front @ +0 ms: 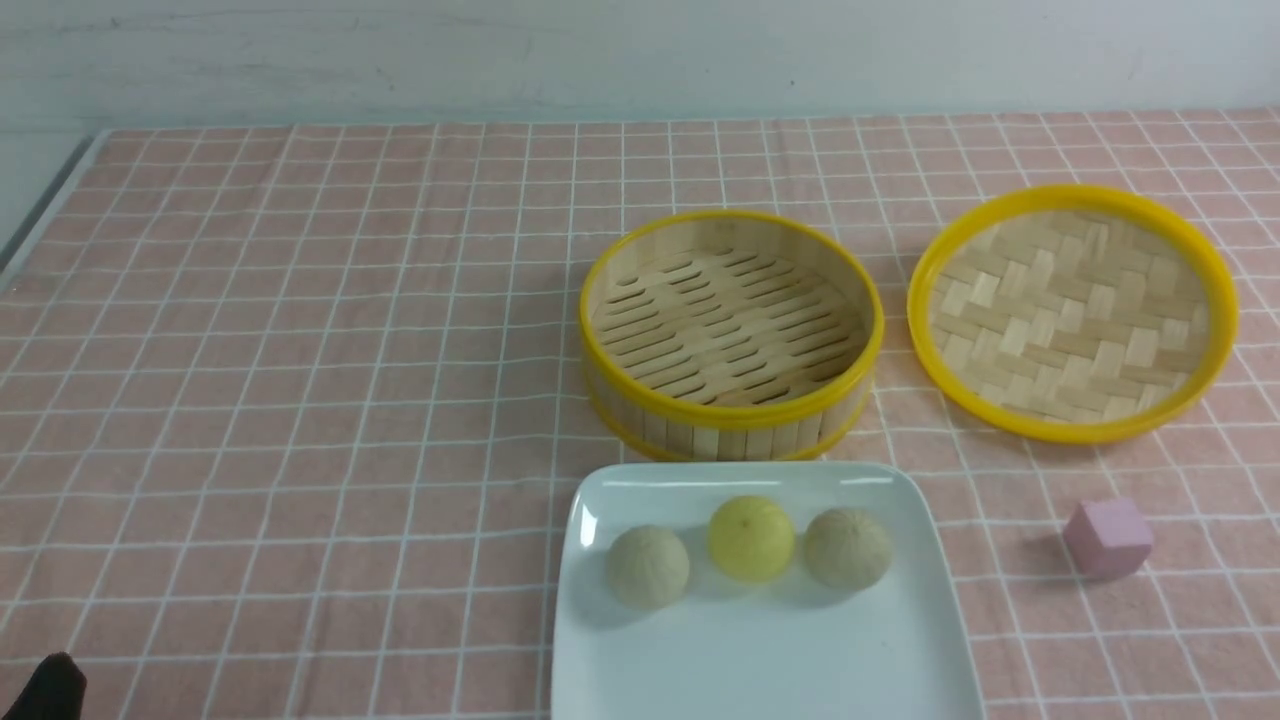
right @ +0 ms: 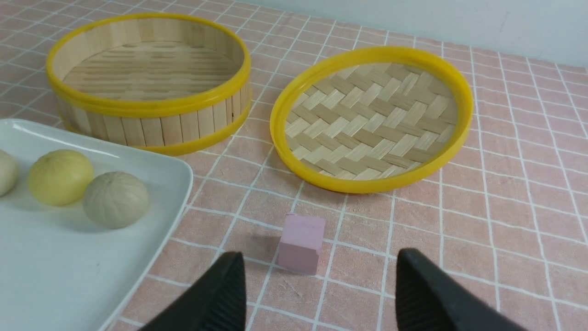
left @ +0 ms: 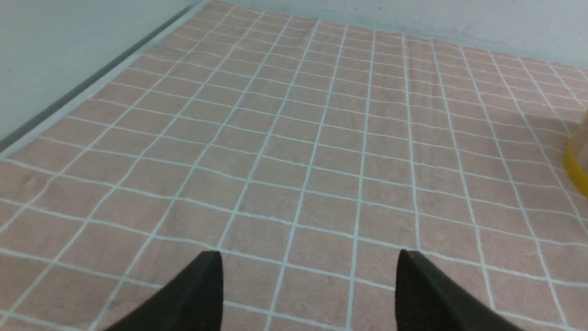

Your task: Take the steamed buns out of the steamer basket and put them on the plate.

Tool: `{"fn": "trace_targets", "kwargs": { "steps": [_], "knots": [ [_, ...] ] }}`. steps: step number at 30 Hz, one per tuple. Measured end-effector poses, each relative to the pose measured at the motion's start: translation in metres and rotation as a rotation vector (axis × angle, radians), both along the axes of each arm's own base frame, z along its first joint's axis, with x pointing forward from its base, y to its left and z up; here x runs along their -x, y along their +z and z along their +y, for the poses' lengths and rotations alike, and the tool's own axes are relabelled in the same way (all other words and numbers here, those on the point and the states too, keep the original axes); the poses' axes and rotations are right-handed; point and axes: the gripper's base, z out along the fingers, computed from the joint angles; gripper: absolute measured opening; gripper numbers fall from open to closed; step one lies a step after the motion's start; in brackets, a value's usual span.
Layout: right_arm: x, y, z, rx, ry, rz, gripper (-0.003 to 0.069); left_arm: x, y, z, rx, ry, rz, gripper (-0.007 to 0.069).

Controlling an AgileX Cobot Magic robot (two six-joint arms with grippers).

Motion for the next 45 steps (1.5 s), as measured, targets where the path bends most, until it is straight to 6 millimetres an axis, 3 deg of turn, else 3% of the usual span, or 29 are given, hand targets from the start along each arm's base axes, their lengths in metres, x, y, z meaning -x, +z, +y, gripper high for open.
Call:
{"fn": "trace_targets", "kwargs": {
  "steps": [12, 45],
  "knots": [
    [0.0000, 0.0000, 0.0000, 0.000, 0.000, 0.000, 0.0442, 0.0027, -0.0083, 0.0037, 0.011, 0.045, 0.095, 0.0504],
    [0.0000, 0.0000, 0.0000, 0.000, 0.000, 0.000, 0.0442, 0.0031, -0.0085, 0.0039, -0.033, 0.037, 0.111, 0.0503]
  ]
}}
